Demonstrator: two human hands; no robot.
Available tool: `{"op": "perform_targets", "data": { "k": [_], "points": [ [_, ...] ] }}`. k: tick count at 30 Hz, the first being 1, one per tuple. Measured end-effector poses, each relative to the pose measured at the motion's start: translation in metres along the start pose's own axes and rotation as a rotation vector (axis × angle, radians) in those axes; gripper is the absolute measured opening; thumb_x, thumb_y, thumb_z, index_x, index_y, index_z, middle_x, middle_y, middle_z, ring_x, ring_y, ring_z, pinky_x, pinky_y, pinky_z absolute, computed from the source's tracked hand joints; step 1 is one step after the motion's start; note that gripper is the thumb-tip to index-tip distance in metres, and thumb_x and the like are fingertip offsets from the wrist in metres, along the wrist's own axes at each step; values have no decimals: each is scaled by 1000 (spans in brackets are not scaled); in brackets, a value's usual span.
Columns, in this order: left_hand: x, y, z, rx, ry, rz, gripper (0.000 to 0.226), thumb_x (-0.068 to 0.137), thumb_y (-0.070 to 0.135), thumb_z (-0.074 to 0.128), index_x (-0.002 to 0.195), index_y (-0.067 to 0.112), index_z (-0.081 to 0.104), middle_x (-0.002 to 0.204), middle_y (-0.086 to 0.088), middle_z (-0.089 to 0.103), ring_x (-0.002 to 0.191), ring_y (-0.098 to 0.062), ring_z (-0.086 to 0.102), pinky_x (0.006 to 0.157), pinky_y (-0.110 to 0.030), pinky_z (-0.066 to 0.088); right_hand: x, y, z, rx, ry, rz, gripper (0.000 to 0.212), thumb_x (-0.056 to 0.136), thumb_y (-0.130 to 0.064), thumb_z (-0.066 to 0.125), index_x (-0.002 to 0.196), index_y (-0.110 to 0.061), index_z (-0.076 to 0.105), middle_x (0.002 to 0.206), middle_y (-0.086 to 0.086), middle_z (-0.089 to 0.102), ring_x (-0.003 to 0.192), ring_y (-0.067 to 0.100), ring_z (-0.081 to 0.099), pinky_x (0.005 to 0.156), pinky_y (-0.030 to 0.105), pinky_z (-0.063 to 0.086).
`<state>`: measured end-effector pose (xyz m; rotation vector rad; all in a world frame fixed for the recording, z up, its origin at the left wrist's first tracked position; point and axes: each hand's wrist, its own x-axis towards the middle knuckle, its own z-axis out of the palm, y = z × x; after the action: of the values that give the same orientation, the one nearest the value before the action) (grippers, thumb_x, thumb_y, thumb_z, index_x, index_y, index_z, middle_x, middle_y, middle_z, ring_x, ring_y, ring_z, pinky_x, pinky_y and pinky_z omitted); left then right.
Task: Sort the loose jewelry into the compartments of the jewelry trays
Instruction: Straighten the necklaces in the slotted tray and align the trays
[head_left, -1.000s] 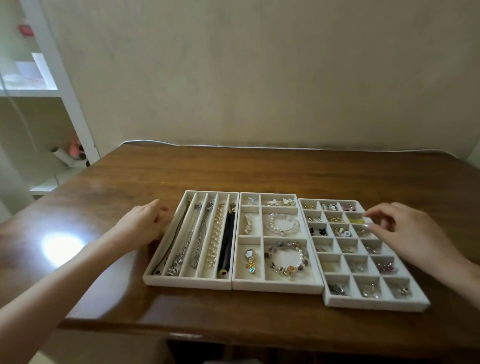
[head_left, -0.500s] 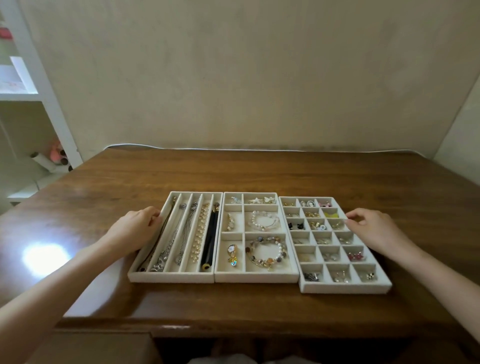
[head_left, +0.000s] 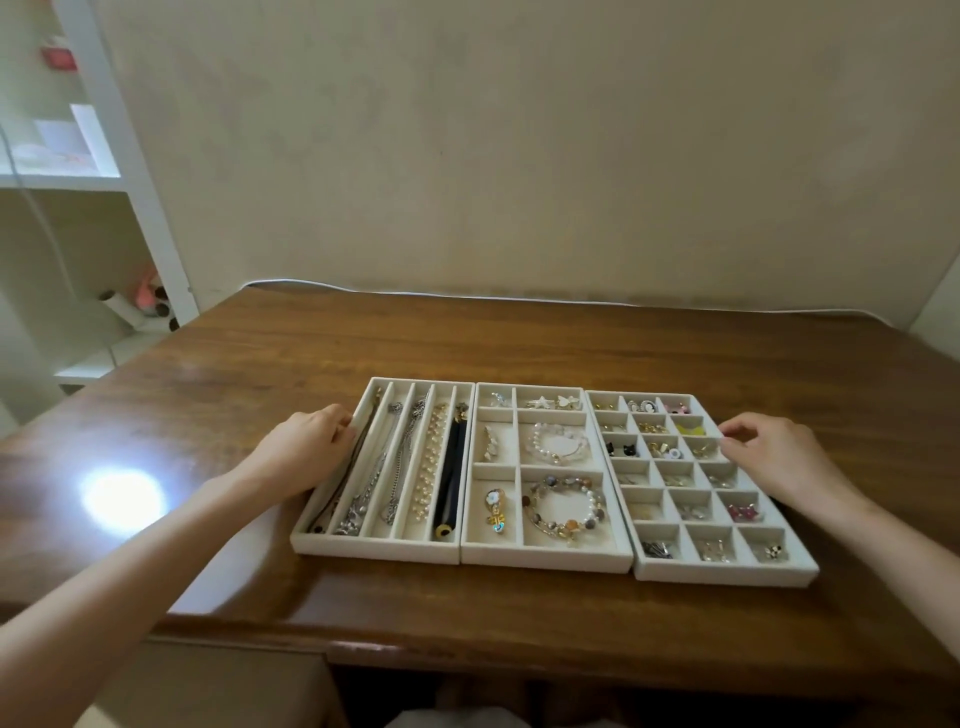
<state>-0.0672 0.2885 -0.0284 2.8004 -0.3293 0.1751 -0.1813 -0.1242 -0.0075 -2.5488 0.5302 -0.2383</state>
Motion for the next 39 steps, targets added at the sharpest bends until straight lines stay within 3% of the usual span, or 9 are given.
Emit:
{"op": "perform_targets", "data": {
  "k": [6,14,19,26,31,35,37,39],
  "points": [
    [-5,2,0,-43,22,8,26,98,25,38,110,9,56,102,-12,65,91,-29,58,70,-32,42,1,1,1,-30,-6,5,24,93,-21,54,113,-11,61,73,3,68,65,23,68,66,45,56],
    [-10,-3,-6,-205,17,21,29,99,24,36,106,10,61,98,-6,65,88,-22,58,70,-28,40,3,5,0,-1,-43,67,30,93,-26,55,120,-14,58,71,-3,63,65,14,65,51,27,43],
    [-15,-8,-12,-295,4,34,19,98,19,40,95,16,59,71,5,59,56,-8,56,55,-22,42,3,5,-1,-6,-86,90,33,93,-29,54,121,-14,57,74,-3,62,70,16,65,55,29,44],
    [-28,-12,-18,-312,4,100,19,92,19,54,108,11,62,70,11,59,63,0,57,57,-9,41,3,7,0,-15,-74,74,33,93,-29,54,121,-12,58,79,1,60,72,18,62,58,30,44],
    [-36,-11,-26,-253,-22,130,20,87,25,61,104,14,58,77,10,60,70,-5,58,67,-24,50,2,8,1,-75,-43,70,32,92,-31,55,119,-14,59,73,-4,57,67,15,61,54,30,45],
    [-40,-2,-37,-116,94,208,14,86,31,61,90,23,50,83,13,51,73,-7,52,62,-20,40,-14,-8,2,-303,312,-255,26,90,-27,57,113,-17,62,78,-8,50,60,8,51,42,26,38],
    [-39,2,-39,-175,131,236,9,88,26,59,88,19,54,84,11,54,74,-6,52,62,-17,41,-30,-45,6,-232,294,-437,18,88,-22,60,104,-18,66,78,-12,51,60,7,52,42,21,38],
    [-40,5,-37,-258,123,253,3,88,20,59,87,17,57,82,12,57,73,-3,53,60,-13,41,-48,-91,18,-134,141,-565,9,87,-22,60,94,-26,63,79,-14,53,63,2,52,48,14,37]
  ]
}}
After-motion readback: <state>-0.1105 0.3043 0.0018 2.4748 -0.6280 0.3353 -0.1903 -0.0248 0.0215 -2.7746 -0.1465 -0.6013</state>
